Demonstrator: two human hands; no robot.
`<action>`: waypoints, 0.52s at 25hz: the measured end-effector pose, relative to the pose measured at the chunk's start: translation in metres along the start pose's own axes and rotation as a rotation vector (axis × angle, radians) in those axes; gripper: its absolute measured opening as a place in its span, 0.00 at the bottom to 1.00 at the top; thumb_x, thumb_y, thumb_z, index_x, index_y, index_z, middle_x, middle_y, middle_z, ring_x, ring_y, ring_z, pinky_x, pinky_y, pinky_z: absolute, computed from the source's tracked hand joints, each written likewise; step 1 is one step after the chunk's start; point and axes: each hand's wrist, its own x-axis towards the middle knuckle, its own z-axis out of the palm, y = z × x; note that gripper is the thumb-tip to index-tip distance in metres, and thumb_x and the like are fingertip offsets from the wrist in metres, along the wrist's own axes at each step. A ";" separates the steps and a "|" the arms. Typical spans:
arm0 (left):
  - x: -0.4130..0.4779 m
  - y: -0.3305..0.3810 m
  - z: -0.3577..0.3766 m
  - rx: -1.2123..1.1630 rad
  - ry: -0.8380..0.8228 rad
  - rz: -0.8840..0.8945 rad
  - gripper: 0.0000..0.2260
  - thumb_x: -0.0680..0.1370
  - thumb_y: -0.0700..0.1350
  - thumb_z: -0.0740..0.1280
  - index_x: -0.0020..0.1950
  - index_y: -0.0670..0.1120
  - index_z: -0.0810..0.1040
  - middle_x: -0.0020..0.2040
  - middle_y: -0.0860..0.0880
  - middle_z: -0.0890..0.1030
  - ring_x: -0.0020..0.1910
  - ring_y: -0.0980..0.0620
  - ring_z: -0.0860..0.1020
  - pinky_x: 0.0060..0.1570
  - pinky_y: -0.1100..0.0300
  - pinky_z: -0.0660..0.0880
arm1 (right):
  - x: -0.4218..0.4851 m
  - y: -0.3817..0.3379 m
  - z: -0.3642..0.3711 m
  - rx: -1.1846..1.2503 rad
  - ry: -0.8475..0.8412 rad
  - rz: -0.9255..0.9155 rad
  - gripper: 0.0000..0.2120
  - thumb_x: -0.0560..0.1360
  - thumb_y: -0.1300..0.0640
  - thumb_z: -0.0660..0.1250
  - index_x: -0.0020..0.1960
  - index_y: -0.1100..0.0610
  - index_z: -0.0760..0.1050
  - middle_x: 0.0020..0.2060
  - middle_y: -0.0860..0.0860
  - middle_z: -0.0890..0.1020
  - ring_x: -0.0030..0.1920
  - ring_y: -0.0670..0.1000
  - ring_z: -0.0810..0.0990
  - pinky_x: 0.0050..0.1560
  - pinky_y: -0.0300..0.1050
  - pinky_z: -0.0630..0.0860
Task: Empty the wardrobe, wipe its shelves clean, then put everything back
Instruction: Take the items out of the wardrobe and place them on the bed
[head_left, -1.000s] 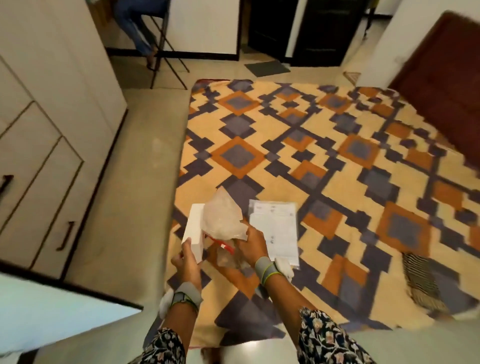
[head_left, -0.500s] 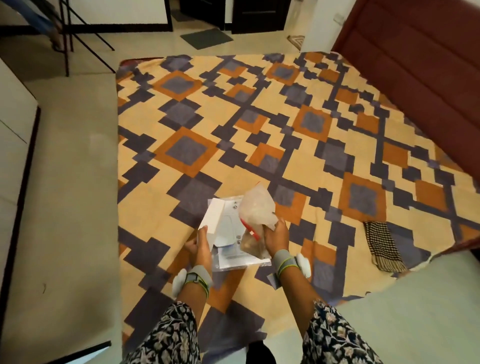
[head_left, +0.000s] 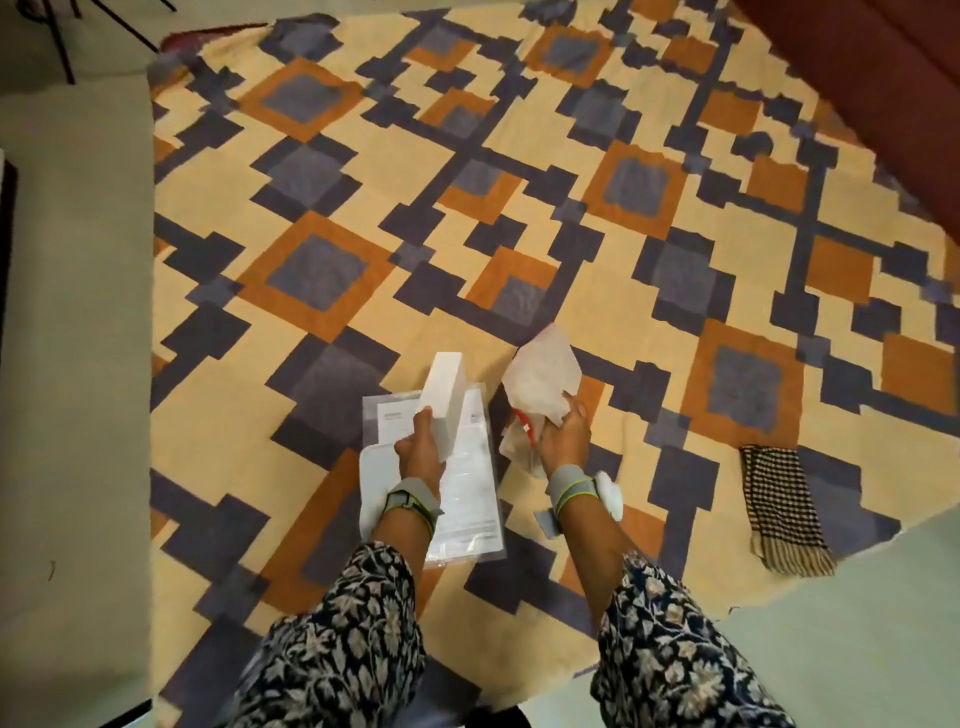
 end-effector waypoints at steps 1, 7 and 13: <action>0.013 -0.001 0.021 -0.015 -0.006 -0.019 0.29 0.75 0.60 0.63 0.70 0.44 0.64 0.64 0.43 0.72 0.61 0.42 0.72 0.62 0.47 0.72 | 0.022 0.008 0.000 -0.031 0.001 0.001 0.20 0.74 0.62 0.68 0.66 0.61 0.71 0.65 0.59 0.72 0.65 0.61 0.71 0.66 0.52 0.69; 0.077 0.004 0.083 -0.061 -0.036 -0.072 0.27 0.79 0.58 0.58 0.73 0.46 0.61 0.67 0.44 0.70 0.66 0.43 0.69 0.61 0.51 0.69 | 0.088 0.037 0.010 -0.163 -0.028 -0.003 0.23 0.74 0.62 0.68 0.68 0.60 0.70 0.65 0.60 0.69 0.65 0.60 0.70 0.66 0.47 0.66; 0.134 -0.011 0.107 -0.133 -0.010 -0.147 0.20 0.82 0.50 0.55 0.71 0.42 0.64 0.60 0.44 0.74 0.50 0.49 0.74 0.56 0.54 0.73 | 0.110 0.078 0.023 -0.240 -0.171 0.034 0.26 0.72 0.67 0.65 0.70 0.58 0.68 0.66 0.60 0.67 0.65 0.60 0.68 0.66 0.43 0.63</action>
